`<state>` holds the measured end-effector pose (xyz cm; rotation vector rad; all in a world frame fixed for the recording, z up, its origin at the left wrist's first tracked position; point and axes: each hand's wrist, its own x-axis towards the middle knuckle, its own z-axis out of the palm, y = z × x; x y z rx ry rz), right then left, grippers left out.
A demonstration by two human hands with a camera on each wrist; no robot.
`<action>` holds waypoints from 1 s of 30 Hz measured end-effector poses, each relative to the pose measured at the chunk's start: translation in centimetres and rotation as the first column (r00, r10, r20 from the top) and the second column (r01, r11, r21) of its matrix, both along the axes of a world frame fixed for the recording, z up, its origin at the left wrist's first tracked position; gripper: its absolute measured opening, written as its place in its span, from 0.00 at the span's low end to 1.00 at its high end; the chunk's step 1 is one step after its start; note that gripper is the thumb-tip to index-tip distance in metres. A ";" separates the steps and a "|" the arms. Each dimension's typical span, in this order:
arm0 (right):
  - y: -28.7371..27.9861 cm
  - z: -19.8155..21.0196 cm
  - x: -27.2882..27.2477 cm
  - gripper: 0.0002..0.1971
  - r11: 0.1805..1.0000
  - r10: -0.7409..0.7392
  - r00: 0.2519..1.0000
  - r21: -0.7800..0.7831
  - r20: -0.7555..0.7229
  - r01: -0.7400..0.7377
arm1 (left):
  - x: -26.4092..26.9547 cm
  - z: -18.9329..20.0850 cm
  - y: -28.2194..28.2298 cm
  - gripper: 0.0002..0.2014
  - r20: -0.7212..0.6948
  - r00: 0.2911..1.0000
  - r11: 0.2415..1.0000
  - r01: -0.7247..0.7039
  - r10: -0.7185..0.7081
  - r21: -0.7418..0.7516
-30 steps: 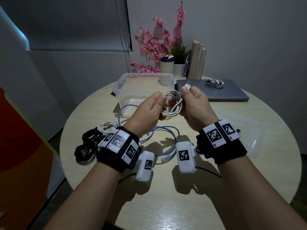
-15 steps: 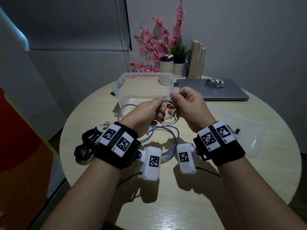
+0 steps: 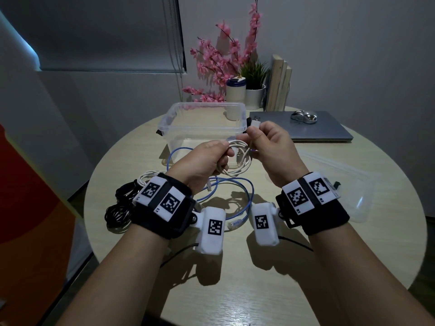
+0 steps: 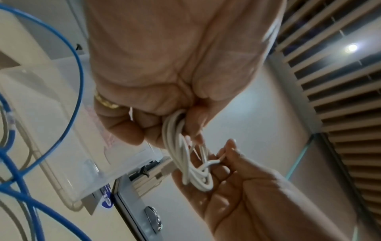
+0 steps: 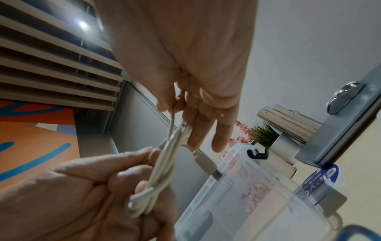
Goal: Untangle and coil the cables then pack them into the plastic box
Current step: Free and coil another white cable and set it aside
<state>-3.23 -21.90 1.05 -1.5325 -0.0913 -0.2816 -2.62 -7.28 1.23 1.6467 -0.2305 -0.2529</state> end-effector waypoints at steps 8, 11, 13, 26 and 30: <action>-0.2 0.3 0.2 0.10 0.996 -0.078 0.996 -0.047 -0.040 0.076 | -0.9 0.2 0.2 0.16 0.227 0.960 0.984 0.139 -0.162 0.116; -0.4 0.5 0.2 0.11 0.992 -0.116 0.992 -0.044 -0.040 0.114 | -0.9 0.1 0.1 0.15 0.281 0.949 0.987 0.112 -0.141 0.118; -0.5 0.6 0.2 0.11 0.990 -0.138 0.990 -0.042 -0.023 0.137 | -0.6 -0.1 0.0 0.14 0.320 0.941 0.991 0.075 -0.107 0.112; 0.0 0.5 -0.8 0.09 0.978 0.065 0.997 -0.198 -0.039 -0.072 | 0.6 -0.6 0.0 0.10 0.454 0.866 0.967 -0.253 0.209 0.037; -0.2 0.4 -0.7 0.06 0.971 0.025 0.999 -0.236 -0.048 -0.035 | 0.9 -0.6 0.4 0.09 0.372 0.912 0.979 -0.202 0.174 0.038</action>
